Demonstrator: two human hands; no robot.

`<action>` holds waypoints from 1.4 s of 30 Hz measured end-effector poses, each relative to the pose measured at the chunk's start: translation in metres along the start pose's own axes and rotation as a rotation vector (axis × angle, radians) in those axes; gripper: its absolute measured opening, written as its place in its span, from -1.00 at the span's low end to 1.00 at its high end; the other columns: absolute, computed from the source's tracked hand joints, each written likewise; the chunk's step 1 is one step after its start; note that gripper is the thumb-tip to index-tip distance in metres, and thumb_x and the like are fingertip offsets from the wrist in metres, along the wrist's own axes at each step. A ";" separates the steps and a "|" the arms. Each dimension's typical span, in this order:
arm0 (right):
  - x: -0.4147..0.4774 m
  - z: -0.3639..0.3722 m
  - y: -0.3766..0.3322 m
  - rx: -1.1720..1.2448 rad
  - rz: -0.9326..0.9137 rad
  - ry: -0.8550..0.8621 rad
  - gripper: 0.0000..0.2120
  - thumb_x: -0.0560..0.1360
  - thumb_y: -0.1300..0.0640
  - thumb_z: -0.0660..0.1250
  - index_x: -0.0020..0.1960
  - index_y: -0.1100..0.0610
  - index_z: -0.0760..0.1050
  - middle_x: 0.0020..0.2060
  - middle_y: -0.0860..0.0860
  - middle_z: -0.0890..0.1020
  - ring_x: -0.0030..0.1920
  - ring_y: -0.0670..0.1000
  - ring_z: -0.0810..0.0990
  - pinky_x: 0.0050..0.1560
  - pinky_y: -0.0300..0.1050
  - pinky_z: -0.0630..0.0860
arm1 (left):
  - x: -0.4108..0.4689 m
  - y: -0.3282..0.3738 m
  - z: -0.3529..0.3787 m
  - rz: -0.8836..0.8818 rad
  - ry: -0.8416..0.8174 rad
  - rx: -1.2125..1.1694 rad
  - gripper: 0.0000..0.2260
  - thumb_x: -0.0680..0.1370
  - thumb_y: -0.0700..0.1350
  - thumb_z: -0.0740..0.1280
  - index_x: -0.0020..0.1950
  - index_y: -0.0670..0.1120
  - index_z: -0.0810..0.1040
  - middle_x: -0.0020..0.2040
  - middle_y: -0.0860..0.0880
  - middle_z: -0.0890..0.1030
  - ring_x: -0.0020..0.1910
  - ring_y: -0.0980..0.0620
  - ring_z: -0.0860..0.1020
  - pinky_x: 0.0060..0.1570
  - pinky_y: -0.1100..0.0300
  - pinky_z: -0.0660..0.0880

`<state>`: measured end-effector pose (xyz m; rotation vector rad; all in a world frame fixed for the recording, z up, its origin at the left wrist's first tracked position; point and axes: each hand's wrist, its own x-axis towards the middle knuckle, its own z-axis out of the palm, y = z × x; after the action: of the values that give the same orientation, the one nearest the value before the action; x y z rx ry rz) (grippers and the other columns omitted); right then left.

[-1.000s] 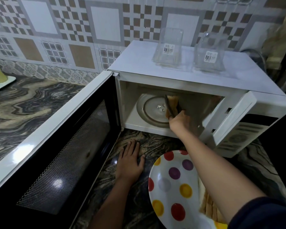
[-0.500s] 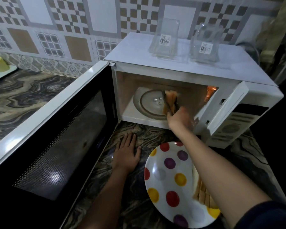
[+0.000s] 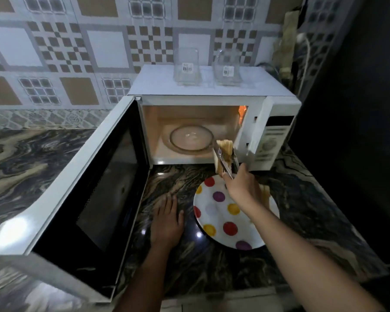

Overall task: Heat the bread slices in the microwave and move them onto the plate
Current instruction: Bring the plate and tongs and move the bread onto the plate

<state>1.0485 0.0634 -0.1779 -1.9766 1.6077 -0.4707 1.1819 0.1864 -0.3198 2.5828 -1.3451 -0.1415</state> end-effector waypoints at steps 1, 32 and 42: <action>-0.010 -0.001 0.005 0.013 0.011 0.003 -0.57 0.55 0.00 0.23 0.33 0.18 0.27 0.18 0.17 0.53 0.13 0.21 0.54 -0.09 -0.01 0.44 | -0.007 -0.001 0.001 0.015 -0.001 0.009 -0.34 0.50 0.15 -0.31 0.55 -0.09 -0.02 0.56 -0.05 0.02 0.54 0.04 -0.05 0.49 0.14 -0.13; -0.084 -0.002 0.081 -0.381 0.114 0.015 -0.47 0.54 -0.11 0.21 0.40 0.14 0.20 0.23 0.12 0.52 0.16 0.19 0.54 -0.07 -0.03 0.43 | -0.073 -0.005 0.000 0.089 -0.037 -0.036 -0.26 0.43 0.18 -0.37 0.55 -0.10 -0.03 0.56 -0.05 -0.02 0.54 0.04 -0.09 0.48 0.13 -0.18; -0.092 -0.011 0.081 -0.318 0.039 0.117 -0.49 0.51 -0.10 0.26 0.32 0.16 0.23 0.20 0.13 0.50 0.12 0.20 0.56 -0.05 0.01 0.47 | -0.076 -0.004 -0.003 0.104 -0.040 -0.044 -0.22 0.39 0.18 -0.40 0.54 -0.13 -0.02 0.56 -0.08 -0.01 0.55 0.01 -0.07 0.49 0.11 -0.17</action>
<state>0.9581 0.1391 -0.2125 -2.1758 1.8876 -0.3365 1.1418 0.2512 -0.3188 2.4799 -1.4698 -0.2035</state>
